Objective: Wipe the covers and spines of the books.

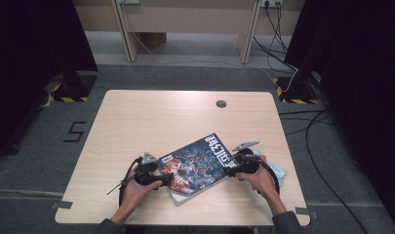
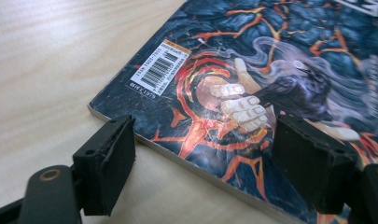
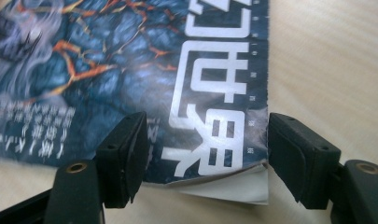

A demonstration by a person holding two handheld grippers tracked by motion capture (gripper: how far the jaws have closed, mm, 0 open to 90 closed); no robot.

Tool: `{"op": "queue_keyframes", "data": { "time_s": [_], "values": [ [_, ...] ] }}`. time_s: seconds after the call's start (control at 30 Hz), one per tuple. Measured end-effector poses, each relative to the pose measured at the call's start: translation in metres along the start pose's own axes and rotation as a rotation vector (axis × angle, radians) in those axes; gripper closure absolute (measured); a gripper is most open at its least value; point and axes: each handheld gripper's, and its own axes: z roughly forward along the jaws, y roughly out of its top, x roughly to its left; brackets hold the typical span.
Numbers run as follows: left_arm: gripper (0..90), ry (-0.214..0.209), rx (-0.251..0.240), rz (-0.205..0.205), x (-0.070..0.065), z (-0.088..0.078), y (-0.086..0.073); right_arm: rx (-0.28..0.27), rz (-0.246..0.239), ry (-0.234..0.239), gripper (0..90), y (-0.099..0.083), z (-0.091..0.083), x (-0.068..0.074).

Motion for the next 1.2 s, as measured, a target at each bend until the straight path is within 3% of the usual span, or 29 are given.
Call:
{"op": "queue_keyframes", "data": {
  "time_s": [0.23,0.37,0.5,0.57,0.67,0.93,1.03,1.2],
  "values": [
    [21.0,0.037,-0.01,-0.003,0.005,0.008,0.007,-0.009,-0.022,0.031,35.5,-0.023,-0.015,0.02],
    [23.0,0.022,-0.012,-0.008,0.007,0.007,0.008,-0.008,-0.023,0.069,37.6,-0.034,-0.023,0.027],
    [23.7,0.011,0.002,-0.006,0.006,0.002,0.006,-0.069,0.035,0.097,42.4,-0.037,-0.03,0.023],
    [24.0,0.004,0.013,-0.01,0.002,-0.002,0.002,-0.099,0.062,0.073,43.4,-0.036,-0.032,0.02],
    [24.8,-0.019,0.033,0.024,-0.006,-0.011,-0.006,-0.127,0.072,0.075,43.0,-0.037,-0.031,0.015],
    [29.1,-0.013,0.031,0.032,-0.005,-0.01,-0.006,-0.074,0.055,0.079,41.5,-0.036,-0.016,0.02],
    [30.1,0.0,0.03,0.058,-0.004,-0.009,-0.004,-0.061,0.033,0.077,39.4,-0.036,-0.015,0.024],
    [30.0,0.021,0.017,0.041,0.006,-0.004,0.001,-0.021,0.025,0.088,38.3,-0.041,-0.02,0.037]
  ]
}}
